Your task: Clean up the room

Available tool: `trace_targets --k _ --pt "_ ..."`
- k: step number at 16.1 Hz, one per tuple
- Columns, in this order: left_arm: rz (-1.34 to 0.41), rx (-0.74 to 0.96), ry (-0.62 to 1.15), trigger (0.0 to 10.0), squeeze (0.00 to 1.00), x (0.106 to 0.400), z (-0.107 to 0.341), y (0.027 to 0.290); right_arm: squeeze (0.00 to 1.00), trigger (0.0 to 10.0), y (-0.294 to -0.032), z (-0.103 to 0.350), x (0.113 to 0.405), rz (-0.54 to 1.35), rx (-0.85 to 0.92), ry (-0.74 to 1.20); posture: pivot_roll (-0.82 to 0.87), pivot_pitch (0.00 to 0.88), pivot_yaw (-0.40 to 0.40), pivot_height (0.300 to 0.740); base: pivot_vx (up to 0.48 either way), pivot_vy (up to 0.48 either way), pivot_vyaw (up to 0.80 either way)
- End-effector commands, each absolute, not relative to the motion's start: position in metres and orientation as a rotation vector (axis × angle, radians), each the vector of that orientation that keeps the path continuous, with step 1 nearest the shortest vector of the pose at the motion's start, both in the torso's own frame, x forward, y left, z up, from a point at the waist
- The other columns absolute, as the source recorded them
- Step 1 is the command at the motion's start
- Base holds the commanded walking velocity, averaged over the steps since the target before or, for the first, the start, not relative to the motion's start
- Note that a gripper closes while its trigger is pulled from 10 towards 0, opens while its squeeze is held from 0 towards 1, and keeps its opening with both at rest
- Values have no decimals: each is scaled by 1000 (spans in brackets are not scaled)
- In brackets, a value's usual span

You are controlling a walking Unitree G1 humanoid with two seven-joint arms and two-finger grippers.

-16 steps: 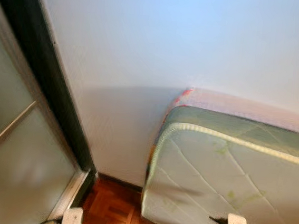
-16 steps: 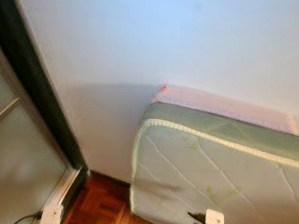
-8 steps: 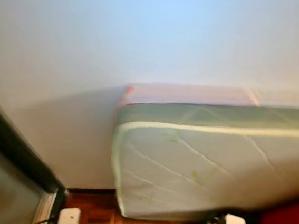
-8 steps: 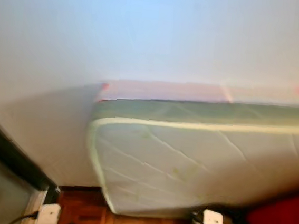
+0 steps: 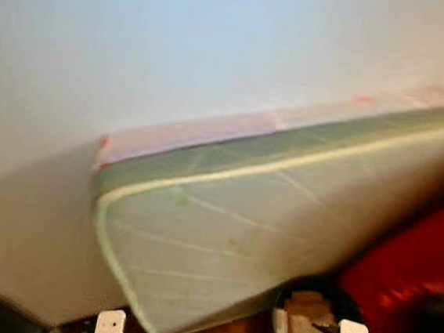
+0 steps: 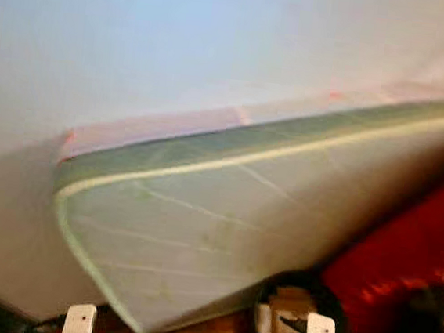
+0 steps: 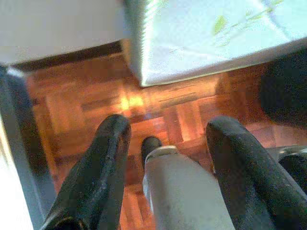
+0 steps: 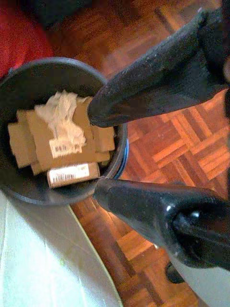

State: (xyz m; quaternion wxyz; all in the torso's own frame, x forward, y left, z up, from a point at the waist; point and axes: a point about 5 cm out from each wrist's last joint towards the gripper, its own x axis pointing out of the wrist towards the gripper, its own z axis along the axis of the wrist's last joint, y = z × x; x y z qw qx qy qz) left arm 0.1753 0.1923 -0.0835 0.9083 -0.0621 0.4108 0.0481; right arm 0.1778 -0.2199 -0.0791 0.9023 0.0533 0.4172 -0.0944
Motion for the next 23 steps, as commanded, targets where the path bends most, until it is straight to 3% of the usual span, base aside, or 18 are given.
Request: trace_targets --k 1,14,23 --pt "150 56 993 10000 0 157 -88 229 0 10000 -234 -72 190 -168 164 933 43 0 -50 740 0 0 -769" --pt "135 65 992 10000 0 156 -88 227 0 10000 -234 -72 191 -169 158 931 37 0 -49 740 0 0 -769" --pt "142 64 987 10000 0 157 -88 228 0 10000 -236 -71 192 -167 128 922 28 0 -52 740 0 -237 -93"
